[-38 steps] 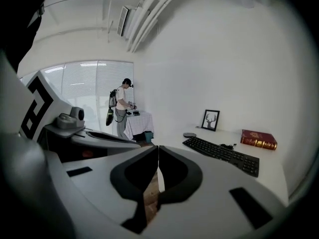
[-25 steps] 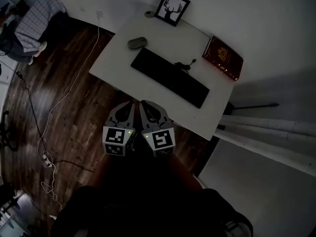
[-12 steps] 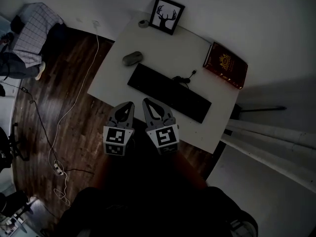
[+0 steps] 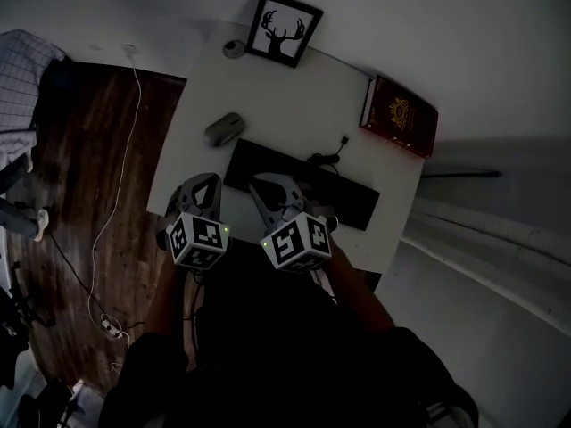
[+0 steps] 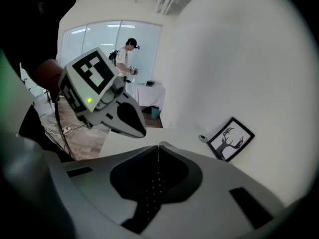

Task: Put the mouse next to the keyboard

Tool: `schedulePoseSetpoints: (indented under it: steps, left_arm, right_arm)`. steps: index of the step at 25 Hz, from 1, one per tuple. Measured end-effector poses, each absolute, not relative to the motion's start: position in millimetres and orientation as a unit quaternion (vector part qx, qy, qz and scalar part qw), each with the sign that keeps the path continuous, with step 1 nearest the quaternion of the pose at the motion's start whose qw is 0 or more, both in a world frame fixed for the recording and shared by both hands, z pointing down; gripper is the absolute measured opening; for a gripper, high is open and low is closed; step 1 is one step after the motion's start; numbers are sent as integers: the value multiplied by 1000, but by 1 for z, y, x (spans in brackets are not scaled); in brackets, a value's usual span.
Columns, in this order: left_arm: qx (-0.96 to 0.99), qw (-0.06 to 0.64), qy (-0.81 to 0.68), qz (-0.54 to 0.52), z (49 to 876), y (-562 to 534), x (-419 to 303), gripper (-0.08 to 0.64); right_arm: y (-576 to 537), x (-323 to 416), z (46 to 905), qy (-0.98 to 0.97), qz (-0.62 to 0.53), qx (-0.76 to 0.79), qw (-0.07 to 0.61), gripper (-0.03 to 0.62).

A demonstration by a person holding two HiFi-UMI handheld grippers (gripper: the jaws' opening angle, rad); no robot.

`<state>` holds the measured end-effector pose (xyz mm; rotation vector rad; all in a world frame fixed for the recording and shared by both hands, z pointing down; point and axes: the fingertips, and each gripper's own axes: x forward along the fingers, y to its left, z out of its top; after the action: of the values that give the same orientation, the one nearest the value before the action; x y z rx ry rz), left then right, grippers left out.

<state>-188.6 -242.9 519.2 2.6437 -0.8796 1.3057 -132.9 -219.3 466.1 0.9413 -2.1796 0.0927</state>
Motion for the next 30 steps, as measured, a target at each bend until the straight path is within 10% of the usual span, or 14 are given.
schedulePoseSetpoints:
  steps: [7, 11, 16, 30]
  left_arm:
    - [835, -27, -208, 509, 559, -302, -196, 3]
    - [824, 3, -176, 538, 584, -315, -195, 155]
    - [824, 23, -159, 543, 600, -333, -194, 238]
    - [824, 81, -91, 554, 635, -348, -181, 328]
  right_arm:
    - [-284, -152, 523, -812, -70, 239, 527, 21]
    - [-304, -153, 567, -786, -110, 159, 587, 45]
    - [-324, -152, 599, -776, -59, 111, 618, 276]
    - [-349, -158, 650, -762, -13, -8, 647, 304]
